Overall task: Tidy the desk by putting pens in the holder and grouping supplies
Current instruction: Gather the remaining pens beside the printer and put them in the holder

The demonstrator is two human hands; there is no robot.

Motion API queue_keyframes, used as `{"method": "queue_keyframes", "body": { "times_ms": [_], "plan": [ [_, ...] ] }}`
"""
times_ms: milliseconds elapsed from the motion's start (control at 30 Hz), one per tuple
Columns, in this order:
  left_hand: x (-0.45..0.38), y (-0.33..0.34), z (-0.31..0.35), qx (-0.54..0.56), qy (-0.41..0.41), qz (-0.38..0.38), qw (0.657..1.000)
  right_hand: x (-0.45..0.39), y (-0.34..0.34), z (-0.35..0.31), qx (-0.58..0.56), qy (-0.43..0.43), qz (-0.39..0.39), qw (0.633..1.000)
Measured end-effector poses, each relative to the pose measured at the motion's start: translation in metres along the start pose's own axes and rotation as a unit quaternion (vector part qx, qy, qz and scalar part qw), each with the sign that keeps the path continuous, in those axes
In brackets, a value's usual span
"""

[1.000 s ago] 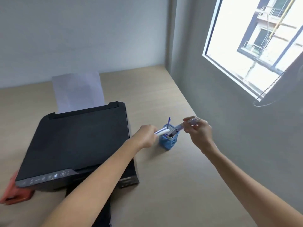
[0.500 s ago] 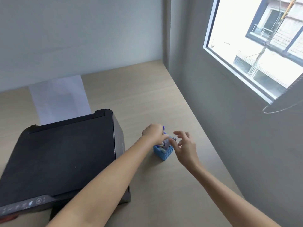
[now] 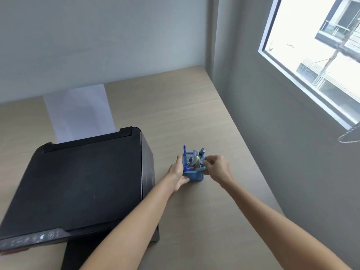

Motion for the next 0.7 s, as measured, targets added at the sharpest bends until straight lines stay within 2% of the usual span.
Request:
{"method": "queue_keyframes", "body": {
  "times_ms": [100, 267, 400, 533, 700],
  "plan": [
    [0.001, 0.002, 0.005, 0.033, 0.009, -0.001, 0.999, -0.017, 0.000, -0.012, 0.043, -0.013, -0.023, 0.999],
    [0.002, 0.000, 0.010, 0.028, 0.014, 0.020, 0.999, -0.022, -0.001, -0.025, 0.133, -0.016, -0.057, 0.989],
    [0.016, -0.007, 0.015, -0.016, 0.017, 0.041, 0.999, -0.016, -0.010, -0.033, 0.180, -0.017, -0.020, 0.983],
    [0.047, -0.023, 0.044, -0.081, 0.107, 0.054, 0.989, 0.014, -0.020, -0.078, 0.165, -0.077, 0.063, 0.981],
    [0.109, -0.058, 0.080, -0.100, 0.236, 0.031, 0.966, 0.052, -0.001, -0.143, 0.174, -0.174, 0.083, 0.966]
  ]
}}
Point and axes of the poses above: each hand's wrist, its own x-axis away from the middle knuckle, its own y-axis out of the palm, z = x × y, the point moved 6 cm from there along -x, towards the middle knuckle, and after that the axes turned 3 degrees about -z, right-handed, at the moved point
